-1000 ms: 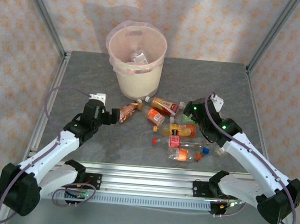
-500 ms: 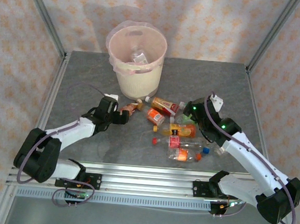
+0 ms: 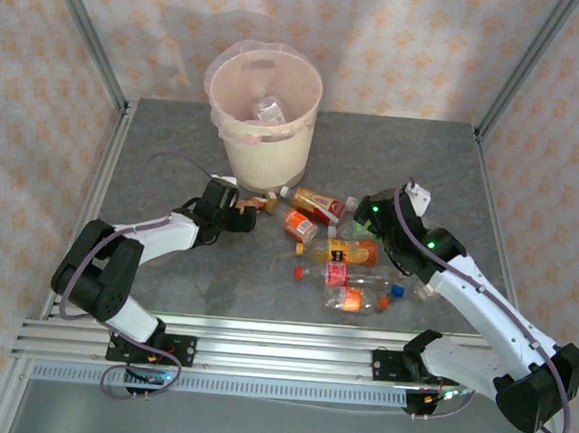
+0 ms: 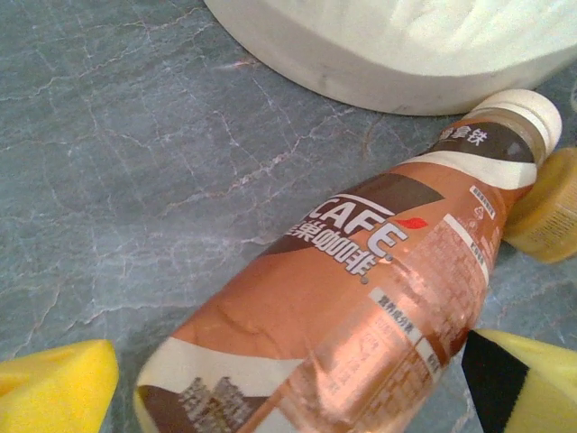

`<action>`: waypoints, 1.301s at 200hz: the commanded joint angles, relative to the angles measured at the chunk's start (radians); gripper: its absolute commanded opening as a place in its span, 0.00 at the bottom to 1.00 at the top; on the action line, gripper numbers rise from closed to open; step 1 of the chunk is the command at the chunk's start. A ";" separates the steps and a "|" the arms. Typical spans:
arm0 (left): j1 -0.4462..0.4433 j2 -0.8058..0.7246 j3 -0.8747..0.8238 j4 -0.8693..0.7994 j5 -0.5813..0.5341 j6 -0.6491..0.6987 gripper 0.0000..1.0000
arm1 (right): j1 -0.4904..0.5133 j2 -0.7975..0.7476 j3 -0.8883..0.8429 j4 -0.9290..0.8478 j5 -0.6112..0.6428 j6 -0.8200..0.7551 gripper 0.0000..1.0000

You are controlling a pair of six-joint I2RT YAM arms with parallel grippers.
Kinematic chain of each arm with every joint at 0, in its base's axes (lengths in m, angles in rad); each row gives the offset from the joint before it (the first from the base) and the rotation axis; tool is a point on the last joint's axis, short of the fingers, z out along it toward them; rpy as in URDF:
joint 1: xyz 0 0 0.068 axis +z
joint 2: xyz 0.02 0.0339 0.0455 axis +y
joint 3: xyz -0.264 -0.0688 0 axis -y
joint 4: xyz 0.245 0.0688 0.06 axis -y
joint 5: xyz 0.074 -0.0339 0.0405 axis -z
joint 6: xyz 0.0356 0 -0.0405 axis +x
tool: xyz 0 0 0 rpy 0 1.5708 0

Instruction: Put the plastic bottles in the bin

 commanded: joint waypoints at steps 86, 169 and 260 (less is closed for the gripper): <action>-0.036 -0.043 -0.031 0.000 -0.018 -0.059 0.96 | 0.002 0.003 -0.020 0.006 0.032 0.012 0.99; -0.162 -0.236 -0.129 -0.106 -0.051 -0.122 0.96 | 0.002 0.005 -0.029 0.015 0.025 0.012 0.99; -0.160 -0.226 -0.008 -0.124 -0.298 0.130 1.00 | 0.003 0.014 -0.033 0.029 0.008 0.015 0.99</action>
